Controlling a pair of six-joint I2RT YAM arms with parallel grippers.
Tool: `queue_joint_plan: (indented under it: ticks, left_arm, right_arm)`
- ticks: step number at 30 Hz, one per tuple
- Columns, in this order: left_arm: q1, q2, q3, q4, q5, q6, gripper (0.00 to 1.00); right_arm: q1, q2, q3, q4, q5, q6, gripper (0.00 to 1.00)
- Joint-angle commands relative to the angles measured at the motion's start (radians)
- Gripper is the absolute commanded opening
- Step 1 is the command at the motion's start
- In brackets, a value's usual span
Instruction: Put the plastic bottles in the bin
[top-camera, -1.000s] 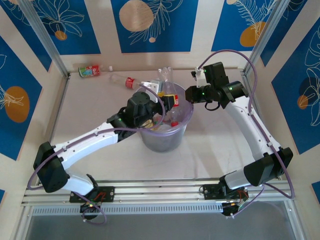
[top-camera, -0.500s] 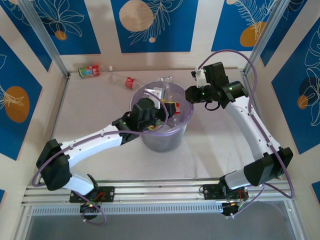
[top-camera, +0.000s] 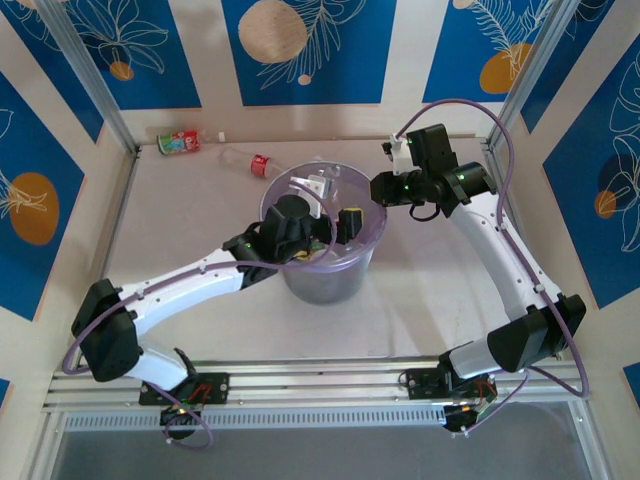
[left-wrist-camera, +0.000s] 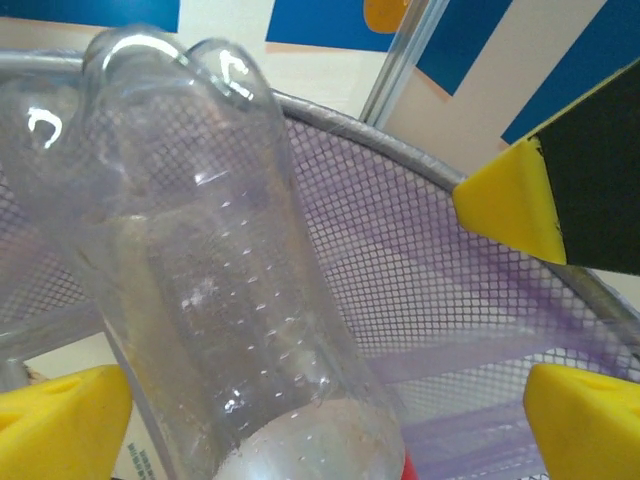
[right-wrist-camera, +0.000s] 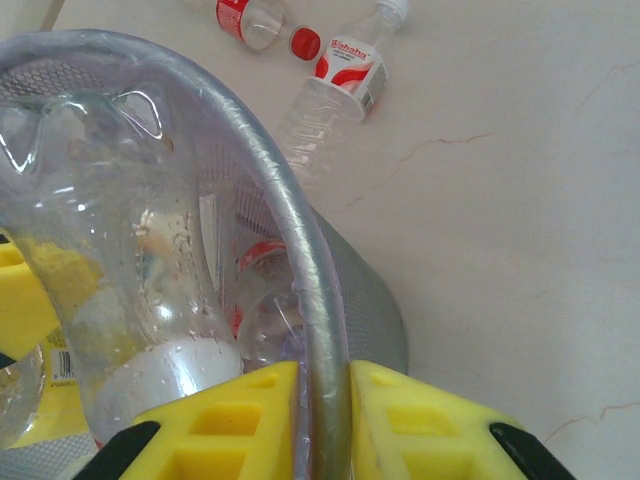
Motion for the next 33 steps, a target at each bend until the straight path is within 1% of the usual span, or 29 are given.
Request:
queue_joint_plan:
  ticks: [1, 3, 6, 12, 15, 21, 25, 28, 29, 33]
  left_arm:
    - [0.007, -0.06, 0.06, -0.027, -0.045, 0.061, 0.92]
    - [0.027, -0.069, 0.081, -0.034, -0.048, 0.068, 0.85]
    - [0.063, -0.068, 0.113, -0.025, -0.031, 0.068, 0.79]
    - [0.126, 0.027, 0.216, -0.041, -0.002, 0.081, 0.65]
    - [0.139, 0.079, 0.255, -0.076, 0.006, 0.073, 0.57]
    - [0.138, 0.128, 0.231, -0.119, 0.056, 0.014, 0.46]
    - [0.135, 0.119, 0.186, -0.113, 0.087, -0.015, 0.43]
    - [0.136, 0.082, 0.19, -0.114, 0.048, 0.018, 0.44]
    - [0.138, 0.071, 0.204, -0.123, 0.037, 0.035, 0.45]
    - [0.15, 0.037, 0.277, -0.183, -0.014, 0.103, 0.61]
  right_arm:
    - [0.01, -0.005, -0.002, 0.009, -0.019, -0.012, 0.19]
    - [0.01, -0.006, -0.005, 0.009, -0.019, -0.01, 0.19]
    - [0.012, -0.009, -0.006, 0.011, -0.02, -0.009, 0.19]
    - [0.015, -0.009, -0.007, 0.012, -0.021, -0.005, 0.19]
    - [0.015, -0.009, -0.005, 0.01, -0.019, -0.008, 0.19]
    - [0.013, -0.012, -0.004, 0.009, -0.018, -0.009, 0.19]
    - [0.012, -0.011, -0.003, 0.01, -0.016, -0.011, 0.19]
    - [0.012, -0.006, -0.002, 0.01, -0.017, -0.013, 0.19]
    - [0.013, -0.003, 0.0, 0.008, -0.019, -0.012, 0.19]
    - [0.012, 0.002, 0.004, 0.01, -0.019, -0.012, 0.19]
